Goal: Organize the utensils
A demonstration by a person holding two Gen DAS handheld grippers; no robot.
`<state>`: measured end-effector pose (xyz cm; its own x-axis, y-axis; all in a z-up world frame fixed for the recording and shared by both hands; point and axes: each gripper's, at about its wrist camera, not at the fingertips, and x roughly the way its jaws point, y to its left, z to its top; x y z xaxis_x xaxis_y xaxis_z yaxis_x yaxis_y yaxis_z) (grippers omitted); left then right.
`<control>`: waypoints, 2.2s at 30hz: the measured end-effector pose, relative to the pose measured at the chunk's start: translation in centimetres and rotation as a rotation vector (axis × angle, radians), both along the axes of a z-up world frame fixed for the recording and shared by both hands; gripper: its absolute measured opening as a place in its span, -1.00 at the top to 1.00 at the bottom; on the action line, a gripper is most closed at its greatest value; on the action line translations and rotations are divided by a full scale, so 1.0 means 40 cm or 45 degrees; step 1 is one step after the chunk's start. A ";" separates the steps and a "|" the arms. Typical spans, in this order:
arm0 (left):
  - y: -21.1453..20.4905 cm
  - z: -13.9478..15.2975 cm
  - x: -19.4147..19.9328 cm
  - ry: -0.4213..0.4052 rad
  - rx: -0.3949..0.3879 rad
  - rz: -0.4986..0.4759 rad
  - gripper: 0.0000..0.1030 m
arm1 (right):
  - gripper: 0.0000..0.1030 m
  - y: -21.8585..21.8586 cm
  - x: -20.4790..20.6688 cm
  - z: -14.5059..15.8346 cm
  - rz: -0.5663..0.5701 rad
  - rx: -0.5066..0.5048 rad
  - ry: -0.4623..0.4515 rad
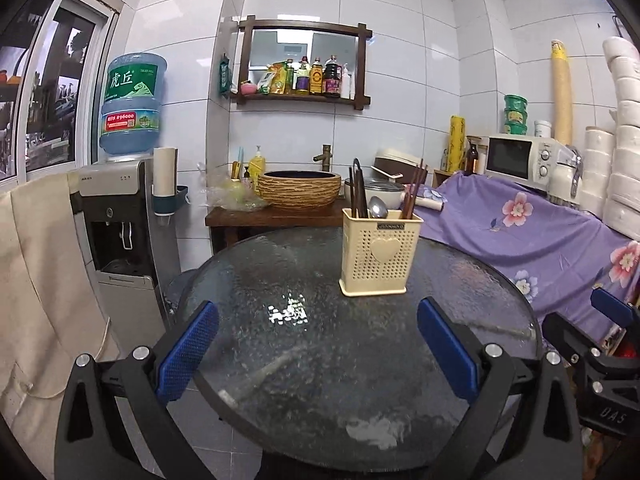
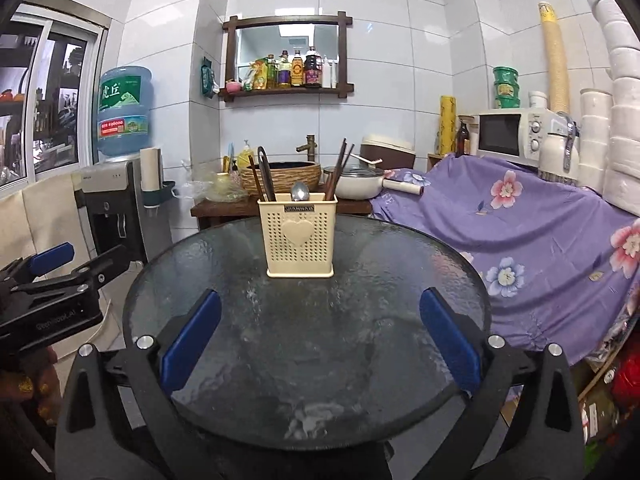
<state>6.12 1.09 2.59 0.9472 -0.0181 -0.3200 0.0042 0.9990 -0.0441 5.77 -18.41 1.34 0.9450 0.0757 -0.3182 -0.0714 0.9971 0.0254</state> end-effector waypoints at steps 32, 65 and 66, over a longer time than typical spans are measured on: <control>0.002 -0.064 -0.100 -0.007 -0.022 0.003 -0.89 | -0.90 -0.006 -0.122 -0.036 -0.046 0.060 -0.028; -0.012 -0.070 -0.104 0.001 0.002 -0.002 -0.89 | -0.90 0.001 -0.116 -0.043 -0.040 0.060 -0.015; -0.013 -0.070 -0.105 -0.001 0.001 -0.005 -0.89 | -0.90 0.001 -0.116 -0.044 -0.039 0.059 -0.014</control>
<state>1.94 0.57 -0.22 0.9473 -0.0212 -0.3195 0.0079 0.9990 -0.0431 1.13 -18.37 -0.40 0.9504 0.0609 -0.3049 -0.0411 0.9966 0.0711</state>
